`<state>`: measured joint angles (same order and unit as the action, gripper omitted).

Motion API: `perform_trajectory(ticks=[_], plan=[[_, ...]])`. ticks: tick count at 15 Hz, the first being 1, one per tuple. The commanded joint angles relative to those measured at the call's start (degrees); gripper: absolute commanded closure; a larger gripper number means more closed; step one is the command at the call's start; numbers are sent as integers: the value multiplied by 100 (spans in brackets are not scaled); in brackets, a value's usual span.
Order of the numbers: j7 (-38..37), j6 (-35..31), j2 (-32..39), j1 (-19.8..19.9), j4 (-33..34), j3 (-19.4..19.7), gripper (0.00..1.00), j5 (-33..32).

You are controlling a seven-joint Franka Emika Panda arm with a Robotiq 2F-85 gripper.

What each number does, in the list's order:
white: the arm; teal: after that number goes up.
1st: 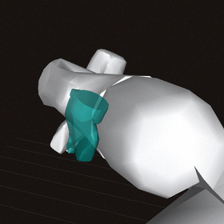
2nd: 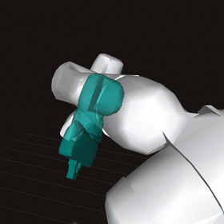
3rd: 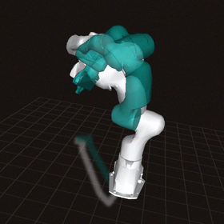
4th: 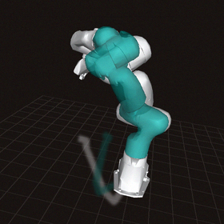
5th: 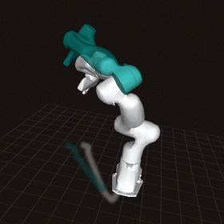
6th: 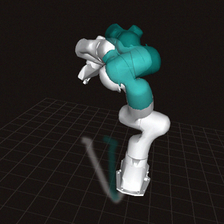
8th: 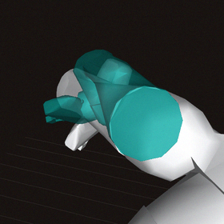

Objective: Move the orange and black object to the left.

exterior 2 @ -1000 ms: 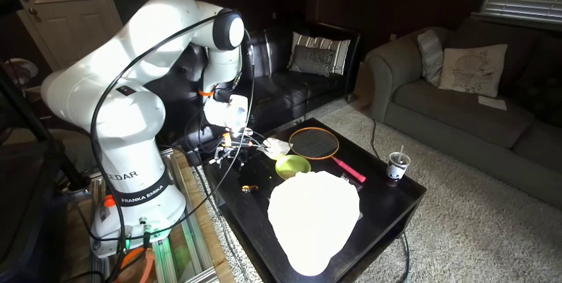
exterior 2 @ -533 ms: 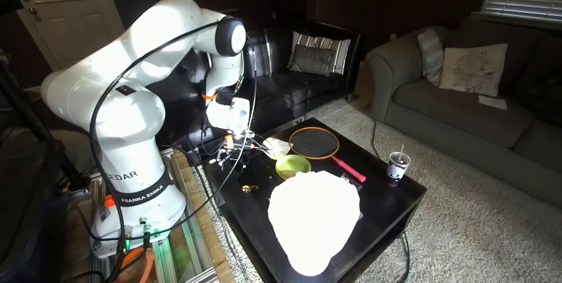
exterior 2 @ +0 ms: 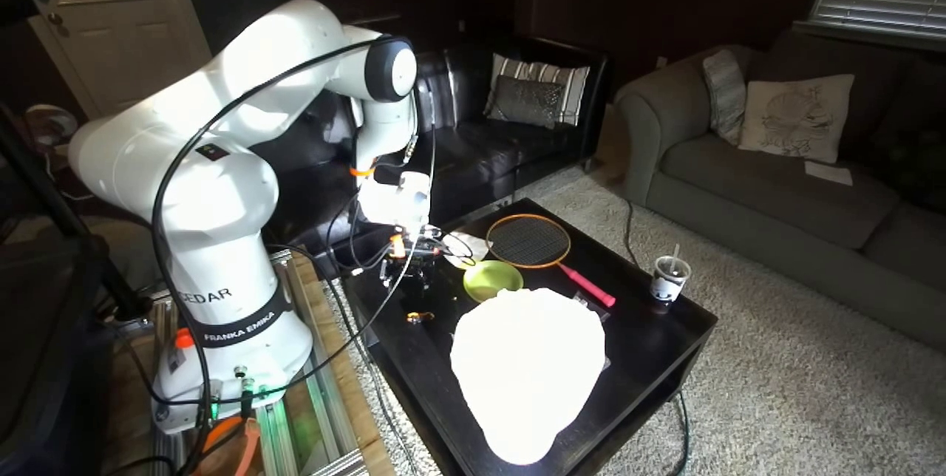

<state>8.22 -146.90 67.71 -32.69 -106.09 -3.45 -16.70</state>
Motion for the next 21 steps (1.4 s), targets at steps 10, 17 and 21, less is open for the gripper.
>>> perform_trajectory(ticks=[10, 17, 21], plan=[[-511, 638, 999, -258, 1295, 346, 0, -370], [-590, 1157, 1343, -324, 1807, 403, 0, -473], [-573, 1352, 1495, -296, 2034, 382, 0, -504]])
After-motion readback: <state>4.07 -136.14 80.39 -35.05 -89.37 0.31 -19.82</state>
